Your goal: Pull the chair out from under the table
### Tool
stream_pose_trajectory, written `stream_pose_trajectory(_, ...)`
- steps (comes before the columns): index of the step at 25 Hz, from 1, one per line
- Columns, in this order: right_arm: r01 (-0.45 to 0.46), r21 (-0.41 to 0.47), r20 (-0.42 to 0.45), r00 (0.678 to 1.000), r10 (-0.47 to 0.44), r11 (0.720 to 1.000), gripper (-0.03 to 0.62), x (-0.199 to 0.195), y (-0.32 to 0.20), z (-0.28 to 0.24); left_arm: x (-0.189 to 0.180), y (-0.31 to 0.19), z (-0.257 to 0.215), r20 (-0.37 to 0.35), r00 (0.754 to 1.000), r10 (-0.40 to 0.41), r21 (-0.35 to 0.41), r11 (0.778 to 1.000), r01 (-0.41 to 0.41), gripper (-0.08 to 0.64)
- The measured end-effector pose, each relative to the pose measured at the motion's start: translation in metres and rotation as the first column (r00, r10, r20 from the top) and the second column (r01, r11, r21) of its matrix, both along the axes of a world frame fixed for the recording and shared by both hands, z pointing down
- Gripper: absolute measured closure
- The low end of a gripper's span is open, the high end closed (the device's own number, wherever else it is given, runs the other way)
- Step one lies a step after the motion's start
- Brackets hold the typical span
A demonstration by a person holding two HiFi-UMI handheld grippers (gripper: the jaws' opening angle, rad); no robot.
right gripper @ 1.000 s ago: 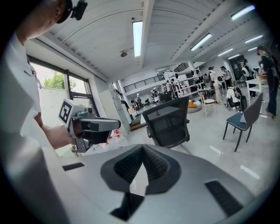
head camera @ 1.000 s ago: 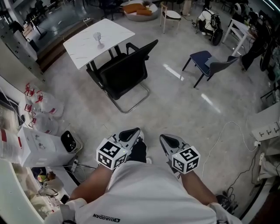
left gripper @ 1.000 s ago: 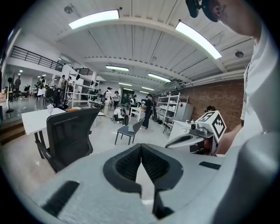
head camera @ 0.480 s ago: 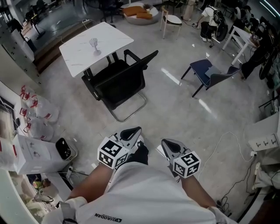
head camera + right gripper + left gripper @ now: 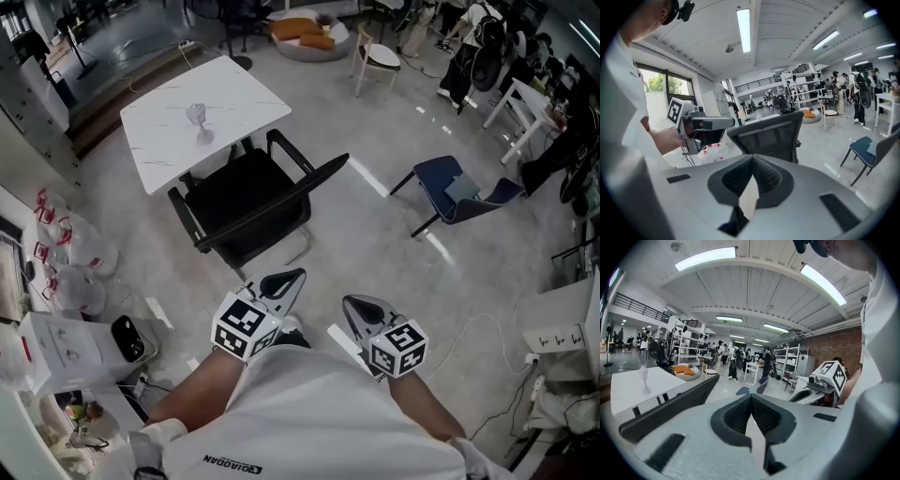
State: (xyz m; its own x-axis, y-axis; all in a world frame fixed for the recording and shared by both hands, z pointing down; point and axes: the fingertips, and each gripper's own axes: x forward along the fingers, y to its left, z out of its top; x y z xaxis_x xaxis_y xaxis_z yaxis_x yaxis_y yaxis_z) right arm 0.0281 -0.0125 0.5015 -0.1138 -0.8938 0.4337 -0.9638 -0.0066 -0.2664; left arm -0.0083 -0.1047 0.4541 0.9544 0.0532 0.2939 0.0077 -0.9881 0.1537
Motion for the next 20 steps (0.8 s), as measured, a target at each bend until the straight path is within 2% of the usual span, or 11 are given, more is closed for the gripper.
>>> stream_pose_trajectory(4, 0.019, 0.026, -0.029, 0.999, -0.019, 0.999, 0.586, 0.034, -0.048, -0.016, 0.035, -0.042, -0.018, -0.044, 0.999, -0.001, 0.021, 1.0, 0.002, 0.551)
stream_pose_trajectory(8, 0.008, 0.072, 0.006, 1.0, -0.009, 0.997, 0.586, 0.065, -0.088, -0.032, 0.057, -0.075, -0.027, -0.059, 0.998, -0.013, 0.032, 0.999, 0.015, 0.551)
stream_pose_trajectory(16, 0.072, 0.117, -0.022, 0.997, -0.07, 0.99, 0.586, 0.093, -0.141, -0.045, 0.056, -0.113, -0.022, -0.04, 0.994, -0.098, 0.015, 0.995, 0.099, 0.551)
stream_pose_trajectory(20, 0.169, 0.131, -0.025, 0.986, -0.167, 0.977, 0.586, 0.098, -0.17, -0.05, 0.057, -0.132, -0.024, -0.05, 0.984, -0.172, 0.034, 0.984, 0.174, 0.551)
